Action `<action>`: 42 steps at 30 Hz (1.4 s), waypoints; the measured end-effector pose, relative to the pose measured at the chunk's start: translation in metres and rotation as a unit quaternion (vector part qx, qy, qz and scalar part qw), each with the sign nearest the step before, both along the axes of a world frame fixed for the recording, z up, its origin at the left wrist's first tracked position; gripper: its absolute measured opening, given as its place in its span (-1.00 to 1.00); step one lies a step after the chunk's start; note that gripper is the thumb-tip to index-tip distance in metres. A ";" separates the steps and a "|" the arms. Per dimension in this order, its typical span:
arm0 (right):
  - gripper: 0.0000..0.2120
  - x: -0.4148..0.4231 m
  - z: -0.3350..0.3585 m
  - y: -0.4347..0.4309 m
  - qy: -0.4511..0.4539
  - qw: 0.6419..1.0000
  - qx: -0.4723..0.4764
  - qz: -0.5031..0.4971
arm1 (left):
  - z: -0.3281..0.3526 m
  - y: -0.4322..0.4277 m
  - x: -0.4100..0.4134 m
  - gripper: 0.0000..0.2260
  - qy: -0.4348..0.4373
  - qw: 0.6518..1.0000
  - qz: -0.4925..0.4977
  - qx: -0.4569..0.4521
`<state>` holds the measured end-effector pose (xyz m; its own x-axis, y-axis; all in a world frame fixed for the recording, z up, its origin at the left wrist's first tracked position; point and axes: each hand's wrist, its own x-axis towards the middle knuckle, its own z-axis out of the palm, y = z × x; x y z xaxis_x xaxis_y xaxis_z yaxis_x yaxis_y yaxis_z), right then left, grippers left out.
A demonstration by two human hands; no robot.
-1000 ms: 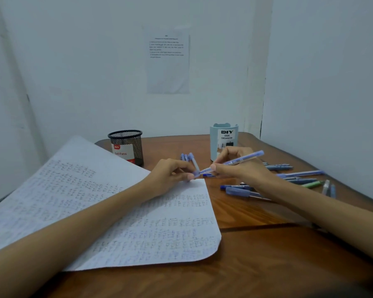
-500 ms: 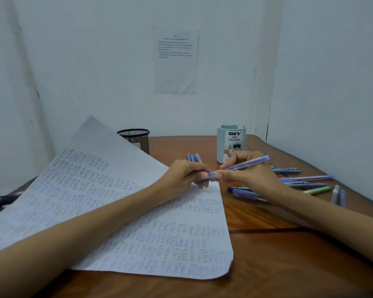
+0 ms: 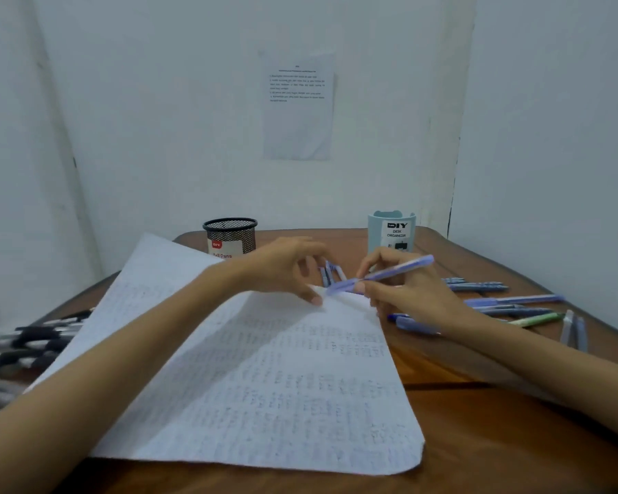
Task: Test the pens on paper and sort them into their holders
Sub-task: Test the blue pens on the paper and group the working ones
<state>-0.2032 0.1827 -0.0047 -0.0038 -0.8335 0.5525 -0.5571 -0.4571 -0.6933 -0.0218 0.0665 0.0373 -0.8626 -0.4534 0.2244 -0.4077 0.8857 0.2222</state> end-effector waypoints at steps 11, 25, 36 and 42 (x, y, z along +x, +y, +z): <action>-0.78 -0.018 0.012 -0.074 0.549 0.807 -0.011 -0.216 | 0.002 -0.002 0.029 -0.40 -0.198 0.976 0.050 0.071; -0.67 -0.022 0.013 -0.089 0.551 0.803 0.079 -0.215 | -0.002 -0.008 0.021 -0.54 -0.266 0.963 0.030 -0.030; -0.78 -0.049 0.003 -0.038 0.457 0.858 0.160 -0.169 | -0.009 0.034 -0.002 -0.21 -0.326 0.938 0.117 0.007; -0.73 -0.045 0.021 -0.033 0.331 0.928 0.021 -0.172 | -0.017 0.033 0.020 -0.44 -0.266 0.962 0.033 0.057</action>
<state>-0.2484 0.1496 0.0161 0.0545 -0.8668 0.4957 -0.9749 -0.1534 -0.1612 -0.0014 0.0992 0.0205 -0.8101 -0.5069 -0.2947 -0.5452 0.8362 0.0601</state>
